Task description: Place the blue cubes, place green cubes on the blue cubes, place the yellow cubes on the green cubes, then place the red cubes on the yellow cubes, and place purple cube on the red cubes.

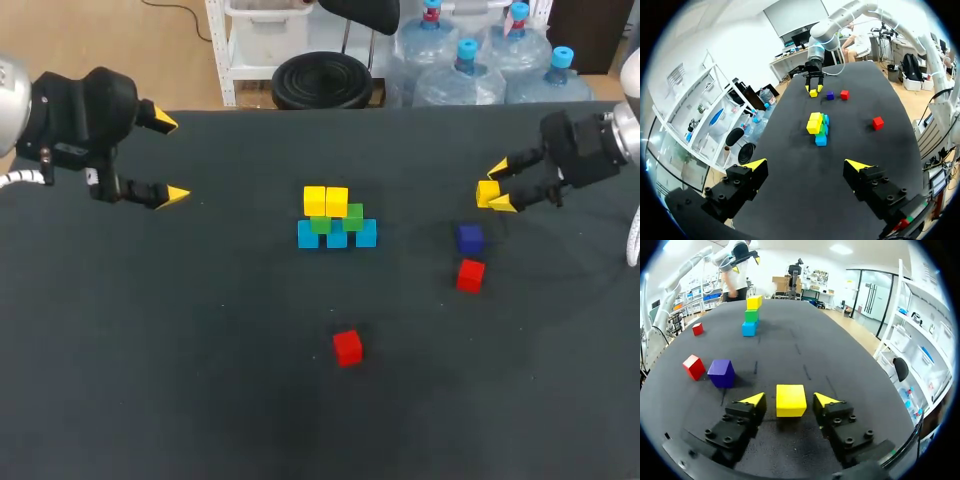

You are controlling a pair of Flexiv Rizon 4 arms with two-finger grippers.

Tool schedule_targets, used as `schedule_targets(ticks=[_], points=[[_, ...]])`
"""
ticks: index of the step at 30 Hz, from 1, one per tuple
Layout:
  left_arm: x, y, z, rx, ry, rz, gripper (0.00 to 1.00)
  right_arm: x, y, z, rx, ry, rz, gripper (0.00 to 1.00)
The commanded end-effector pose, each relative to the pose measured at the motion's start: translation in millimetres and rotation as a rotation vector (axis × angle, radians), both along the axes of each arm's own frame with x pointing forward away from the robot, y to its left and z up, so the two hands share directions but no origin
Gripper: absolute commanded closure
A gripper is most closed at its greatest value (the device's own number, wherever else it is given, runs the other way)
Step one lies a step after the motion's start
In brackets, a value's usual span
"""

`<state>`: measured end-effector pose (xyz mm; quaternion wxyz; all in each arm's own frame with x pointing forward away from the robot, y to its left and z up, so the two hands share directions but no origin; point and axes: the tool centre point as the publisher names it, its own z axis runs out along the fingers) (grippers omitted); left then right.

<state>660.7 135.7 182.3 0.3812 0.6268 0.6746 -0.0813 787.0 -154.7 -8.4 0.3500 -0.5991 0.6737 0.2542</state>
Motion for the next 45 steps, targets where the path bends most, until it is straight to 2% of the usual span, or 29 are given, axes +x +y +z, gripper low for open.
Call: schedule_targets(ticks=[1, 8, 13, 19, 20, 25, 29, 37, 43, 45], points=[[-0.5, 2.1, -1.1, -0.008, -0.005, -0.006, 0.00, 2.2, 0.0, -0.2, -0.002, 0.003, 0.006, 0.52], [-0.5, 2.1, -1.1, -0.008, -0.005, -0.006, 0.00, 3.9, -1.5, -0.4, -0.009, 0.005, 0.010, 0.53], [-0.5, 2.1, -1.1, -0.008, -0.005, -0.006, 0.00, 4.1, -1.7, -1.2, -0.012, 0.007, 0.013, 0.63], [-0.5, 2.1, -1.1, -0.008, -0.005, -0.006, 0.00, 4.0, 0.3, -1.5, -0.010, 0.008, 0.021, 0.98], [-0.5, 2.1, -1.1, -0.008, -0.005, -0.006, 0.00, 3.9, 0.6, -1.5, -0.010, 0.008, 0.022, 1.00], [-0.5, 2.1, -1.1, -0.008, -0.005, -0.006, 0.00, 2.5, 0.5, -0.1, -0.020, 0.014, 0.021, 1.00], [-0.5, 2.1, -1.1, -0.008, -0.005, -0.006, 0.00, 1.3, -2.9, 8.3, -0.031, 0.029, -0.024, 1.00], [-0.5, 2.1, -1.1, -0.008, -0.005, -0.006, 0.00, -7.7, -4.2, 42.0, -0.031, 0.028, -0.120, 1.00], [-0.5, 2.1, -1.1, -0.008, -0.005, -0.006, 0.00, -19.3, 10.0, 72.5, -0.056, -0.028, -0.154, 1.00], [-0.5, 2.1, -1.1, -0.008, -0.005, -0.006, 0.00, -22.8, 17.8, 82.8, -0.038, -0.039, -0.162, 1.00]])
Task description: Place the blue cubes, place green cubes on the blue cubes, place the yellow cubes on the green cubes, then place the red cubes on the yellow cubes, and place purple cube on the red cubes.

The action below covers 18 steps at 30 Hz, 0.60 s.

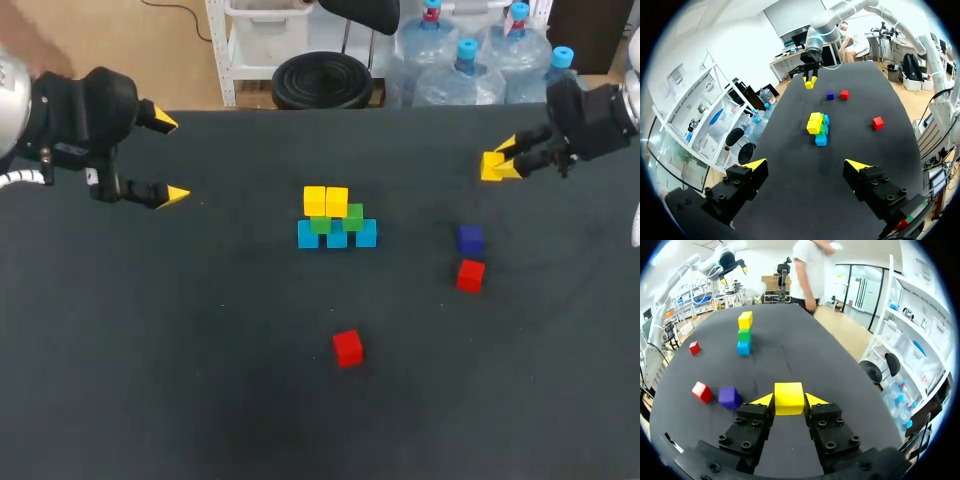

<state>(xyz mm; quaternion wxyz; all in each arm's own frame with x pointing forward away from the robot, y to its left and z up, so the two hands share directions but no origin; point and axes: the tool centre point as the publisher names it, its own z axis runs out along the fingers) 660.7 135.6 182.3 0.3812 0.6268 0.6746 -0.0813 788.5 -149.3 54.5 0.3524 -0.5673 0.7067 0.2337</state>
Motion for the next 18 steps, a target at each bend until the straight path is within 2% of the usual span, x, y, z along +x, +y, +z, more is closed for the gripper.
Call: schedule_targets(ticks=[1, 8, 18], points=[[-0.4, 2.2, -1.1, -0.008, -0.005, -0.006, 0.00, -26.7, 17.1, 24.8, -0.019, -0.060, -0.066, 1.00], [-0.4, 2.2, -1.1, -0.008, -0.005, -0.006, 0.00, -44.5, 58.5, 44.9, 0.012, -0.086, -0.039, 1.00], [-0.4, 2.2, -1.1, -0.008, -0.005, -0.006, 0.00, -56.4, 99.3, 44.9, 0.020, -0.061, -0.019, 1.00]])
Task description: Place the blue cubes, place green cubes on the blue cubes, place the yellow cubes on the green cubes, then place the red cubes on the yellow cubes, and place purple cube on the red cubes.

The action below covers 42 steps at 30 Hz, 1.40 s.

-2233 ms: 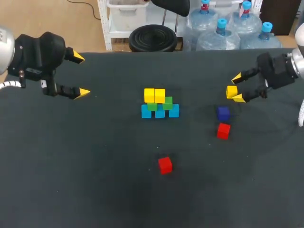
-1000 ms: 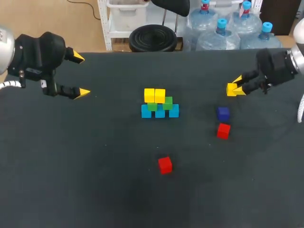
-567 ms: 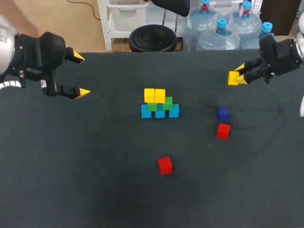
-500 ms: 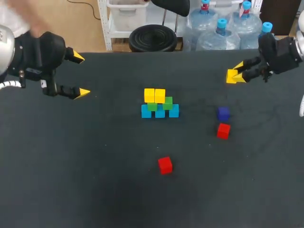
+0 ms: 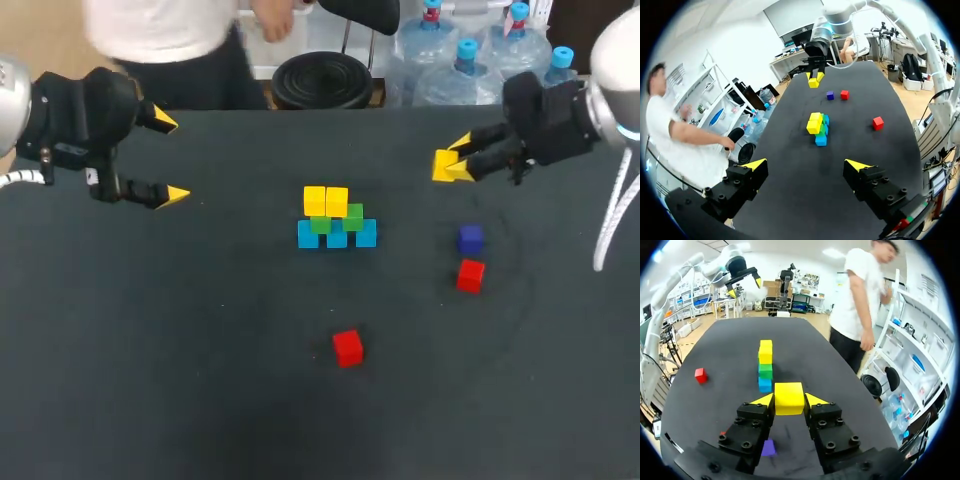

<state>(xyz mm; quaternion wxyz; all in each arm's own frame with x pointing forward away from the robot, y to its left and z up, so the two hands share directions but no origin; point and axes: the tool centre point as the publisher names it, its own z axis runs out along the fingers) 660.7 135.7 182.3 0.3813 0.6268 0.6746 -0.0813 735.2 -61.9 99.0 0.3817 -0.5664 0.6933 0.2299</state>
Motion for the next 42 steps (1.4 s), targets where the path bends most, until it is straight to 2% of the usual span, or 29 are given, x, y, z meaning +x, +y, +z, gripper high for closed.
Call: schedule_targets(ticks=[1, 18, 42], points=[[-0.4, 2.2, -1.1, -0.008, -0.005, -0.006, 0.00, -4.5, 14.8, 0.2, -0.014, -0.004, -0.015, 1.00], [-0.4, 2.2, -1.1, -0.008, -0.005, -0.006, 0.00, -26.7, 54.2, -7.5, -0.008, 0.036, 0.058, 1.00], [-0.4, 2.2, -1.1, -0.008, -0.005, -0.006, 0.00, -27.3, 95.9, -23.7, -0.014, 0.063, 0.135, 1.00]])
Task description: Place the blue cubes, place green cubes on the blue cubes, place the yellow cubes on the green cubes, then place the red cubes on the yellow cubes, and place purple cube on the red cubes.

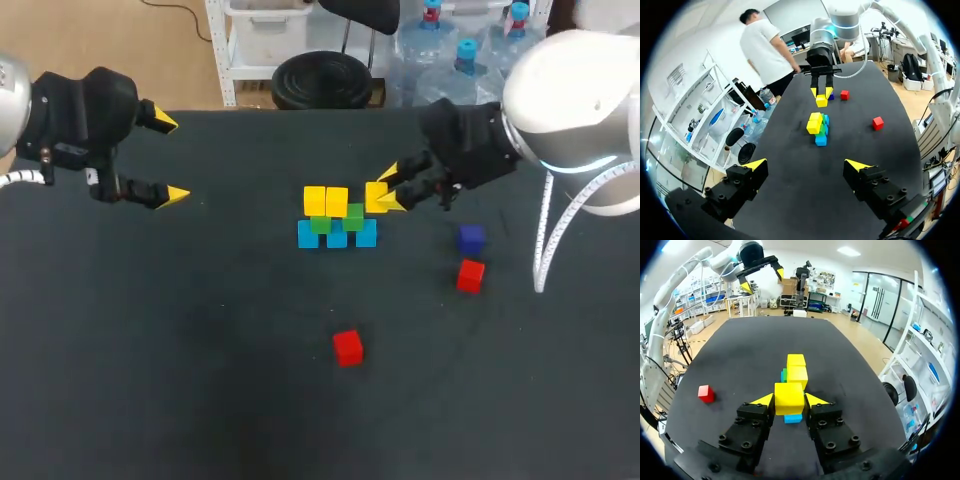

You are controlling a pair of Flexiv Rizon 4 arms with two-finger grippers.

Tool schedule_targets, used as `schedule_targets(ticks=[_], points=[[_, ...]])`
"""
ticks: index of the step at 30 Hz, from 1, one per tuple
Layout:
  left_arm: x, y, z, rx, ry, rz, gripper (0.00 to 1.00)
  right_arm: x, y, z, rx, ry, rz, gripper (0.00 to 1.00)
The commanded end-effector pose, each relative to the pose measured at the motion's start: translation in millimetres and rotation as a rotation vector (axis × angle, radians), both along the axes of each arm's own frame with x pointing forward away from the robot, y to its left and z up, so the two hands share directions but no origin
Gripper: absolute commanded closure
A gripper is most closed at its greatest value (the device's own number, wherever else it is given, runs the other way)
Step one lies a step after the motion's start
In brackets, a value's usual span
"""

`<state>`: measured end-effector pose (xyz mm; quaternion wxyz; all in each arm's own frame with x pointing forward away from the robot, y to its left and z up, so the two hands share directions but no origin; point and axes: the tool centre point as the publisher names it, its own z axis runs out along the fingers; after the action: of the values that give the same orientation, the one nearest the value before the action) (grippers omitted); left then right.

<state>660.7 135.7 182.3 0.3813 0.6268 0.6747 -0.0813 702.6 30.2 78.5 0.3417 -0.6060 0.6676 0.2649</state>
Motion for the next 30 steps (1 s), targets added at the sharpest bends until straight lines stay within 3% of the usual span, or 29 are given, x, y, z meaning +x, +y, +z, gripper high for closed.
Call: schedule_targets(ticks=[1, 30], points=[[-0.5, 2.1, -1.1, -0.008, -0.005, -0.006, 0.00, 5.9, 4.5, -4.1, 0.001, 0.007, 0.006, 1.00], [-0.5, 2.1, -1.1, -0.008, -0.005, -0.006, 0.00, 15.0, 18.7, -12.0, -0.003, 0.024, 0.026, 1.00]])
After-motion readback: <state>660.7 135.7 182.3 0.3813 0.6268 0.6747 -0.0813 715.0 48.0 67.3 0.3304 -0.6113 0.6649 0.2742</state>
